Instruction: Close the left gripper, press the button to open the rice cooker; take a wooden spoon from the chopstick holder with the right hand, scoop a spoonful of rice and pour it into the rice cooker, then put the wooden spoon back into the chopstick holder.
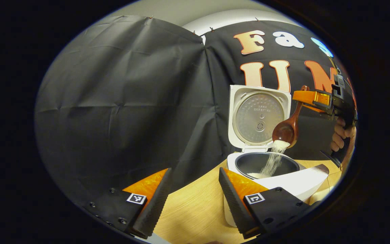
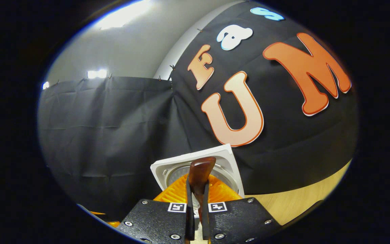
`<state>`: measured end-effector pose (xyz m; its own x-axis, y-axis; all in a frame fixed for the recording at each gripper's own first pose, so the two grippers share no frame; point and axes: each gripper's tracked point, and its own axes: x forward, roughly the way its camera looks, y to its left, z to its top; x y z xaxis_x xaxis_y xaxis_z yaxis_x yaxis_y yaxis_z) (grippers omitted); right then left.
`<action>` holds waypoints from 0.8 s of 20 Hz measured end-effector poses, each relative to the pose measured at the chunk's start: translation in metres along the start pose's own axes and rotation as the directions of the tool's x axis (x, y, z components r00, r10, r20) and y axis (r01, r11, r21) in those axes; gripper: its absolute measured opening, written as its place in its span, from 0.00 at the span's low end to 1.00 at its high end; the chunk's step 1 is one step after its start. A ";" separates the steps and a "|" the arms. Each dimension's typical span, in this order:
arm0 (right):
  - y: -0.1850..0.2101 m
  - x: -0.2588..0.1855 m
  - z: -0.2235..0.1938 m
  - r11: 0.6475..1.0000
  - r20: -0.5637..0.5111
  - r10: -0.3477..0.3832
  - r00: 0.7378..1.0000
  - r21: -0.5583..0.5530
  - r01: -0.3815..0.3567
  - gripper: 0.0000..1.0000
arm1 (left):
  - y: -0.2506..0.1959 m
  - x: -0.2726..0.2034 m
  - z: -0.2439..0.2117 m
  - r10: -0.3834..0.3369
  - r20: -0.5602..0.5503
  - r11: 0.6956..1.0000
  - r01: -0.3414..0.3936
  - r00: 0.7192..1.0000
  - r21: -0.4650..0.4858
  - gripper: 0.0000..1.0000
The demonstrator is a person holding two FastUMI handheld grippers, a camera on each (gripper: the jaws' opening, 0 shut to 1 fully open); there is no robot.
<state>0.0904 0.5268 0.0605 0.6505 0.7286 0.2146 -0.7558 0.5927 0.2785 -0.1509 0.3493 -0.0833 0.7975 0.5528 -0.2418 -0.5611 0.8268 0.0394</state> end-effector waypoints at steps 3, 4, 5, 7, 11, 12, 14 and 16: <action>0.014 -0.005 0.009 0.992 0.016 0.062 0.998 -0.114 -0.059 0.09 | -0.004 -0.003 0.006 -0.023 0.022 1.000 0.023 1.000 -0.006 0.90; 0.019 -0.007 0.011 0.986 0.023 0.083 0.996 -0.150 -0.078 0.09 | -0.006 -0.002 0.005 -0.023 0.018 1.000 0.023 1.000 -0.003 0.91; 0.025 -0.011 0.012 0.978 0.023 0.111 0.994 -0.179 -0.105 0.08 | -0.008 0.000 0.005 -0.027 0.017 1.000 0.027 0.999 -0.003 0.90; 0.032 -0.015 0.015 0.960 0.030 0.151 0.988 -0.243 -0.139 0.09 | -0.011 -0.001 0.008 -0.033 0.023 0.999 0.034 0.999 -0.005 0.90; 0.046 -0.021 0.010 0.915 0.031 0.174 0.984 -0.374 -0.150 0.09 | -0.011 -0.006 0.014 -0.031 0.038 1.000 0.031 0.999 0.001 0.90; 0.043 -0.020 0.009 0.909 0.031 0.161 0.987 -0.393 -0.136 0.13 | -0.013 -0.008 0.016 -0.033 0.043 0.999 0.033 0.999 0.001 0.90; 0.038 -0.020 0.010 0.919 0.030 0.141 0.990 -0.376 -0.119 0.10 | -0.016 -0.011 0.020 -0.042 0.055 0.999 0.042 0.998 0.001 0.90; 0.035 -0.019 0.011 0.943 0.030 0.110 0.994 -0.319 -0.094 0.09 | -0.022 -0.013 0.023 -0.057 0.064 0.998 0.057 0.996 0.000 0.90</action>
<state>0.0521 0.5302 0.0761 0.5657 0.7786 0.2716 -0.7983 0.5996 -0.0560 -0.1442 0.3263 -0.0589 0.8406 0.5105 -0.1809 -0.5150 0.8568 0.0252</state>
